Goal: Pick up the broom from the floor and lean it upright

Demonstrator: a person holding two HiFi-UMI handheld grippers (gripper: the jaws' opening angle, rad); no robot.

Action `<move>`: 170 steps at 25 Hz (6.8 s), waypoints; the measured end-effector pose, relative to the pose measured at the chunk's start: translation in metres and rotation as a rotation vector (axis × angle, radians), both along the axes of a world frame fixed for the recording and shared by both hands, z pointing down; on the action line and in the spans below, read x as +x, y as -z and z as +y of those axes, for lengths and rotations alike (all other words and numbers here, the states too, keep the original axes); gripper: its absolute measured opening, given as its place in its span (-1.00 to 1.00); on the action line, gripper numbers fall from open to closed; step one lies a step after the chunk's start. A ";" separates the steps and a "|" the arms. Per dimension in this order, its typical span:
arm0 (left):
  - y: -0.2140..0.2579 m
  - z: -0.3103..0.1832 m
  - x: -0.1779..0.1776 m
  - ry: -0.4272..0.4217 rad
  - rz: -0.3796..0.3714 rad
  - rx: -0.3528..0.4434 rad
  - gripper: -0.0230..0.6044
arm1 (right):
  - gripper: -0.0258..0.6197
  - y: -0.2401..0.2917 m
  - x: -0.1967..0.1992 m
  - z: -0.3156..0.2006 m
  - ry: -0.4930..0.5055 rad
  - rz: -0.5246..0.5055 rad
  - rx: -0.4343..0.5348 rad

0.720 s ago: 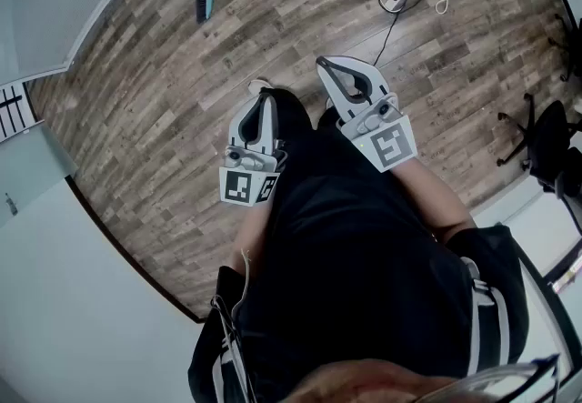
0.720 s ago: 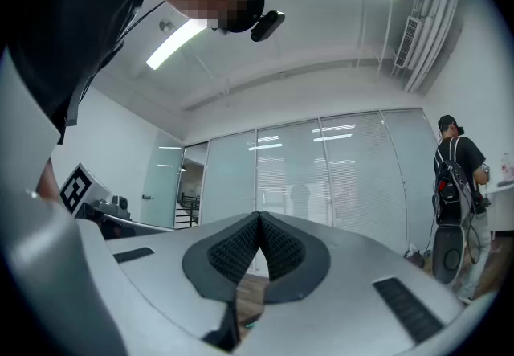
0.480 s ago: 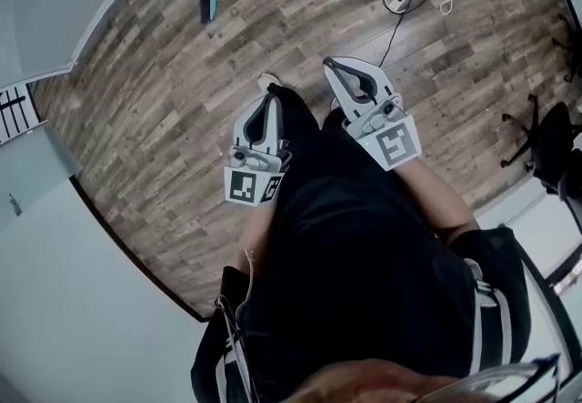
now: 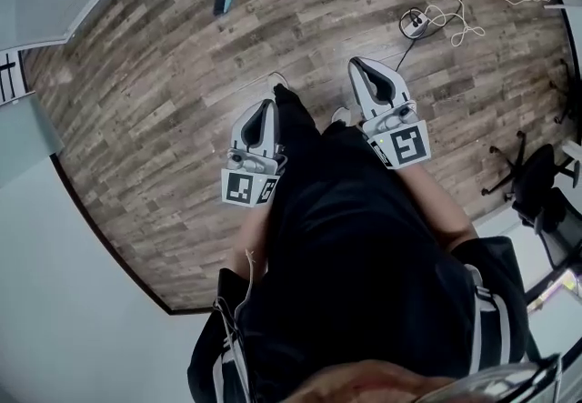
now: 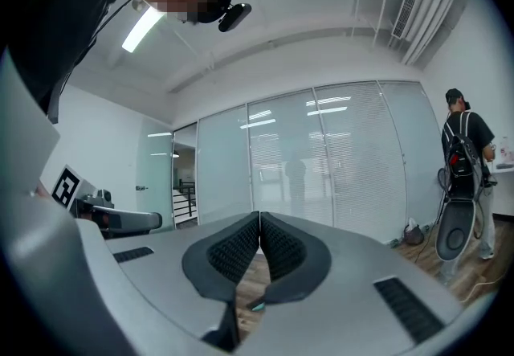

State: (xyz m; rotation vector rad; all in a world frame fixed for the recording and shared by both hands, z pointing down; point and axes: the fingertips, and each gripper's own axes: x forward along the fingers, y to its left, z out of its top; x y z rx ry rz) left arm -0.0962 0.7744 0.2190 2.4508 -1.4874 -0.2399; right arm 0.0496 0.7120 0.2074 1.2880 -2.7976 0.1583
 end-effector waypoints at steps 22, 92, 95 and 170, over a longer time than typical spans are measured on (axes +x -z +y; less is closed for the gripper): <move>0.039 -0.220 -0.159 0.215 -0.293 0.157 -0.86 | -0.86 0.011 -0.186 -0.183 -0.020 0.036 0.072; -1.051 -0.544 -0.074 -1.109 -1.252 -0.655 -0.42 | -0.86 -0.595 -0.077 -0.693 0.011 0.043 -0.047; -1.046 -0.546 -0.075 -1.085 -1.252 -0.658 -0.47 | -0.86 -0.607 -0.082 -0.682 0.050 0.068 -0.072; -0.331 -0.948 0.044 -0.873 -0.791 -0.575 -0.64 | -0.86 -0.047 -0.005 -0.903 -0.313 -0.002 -0.042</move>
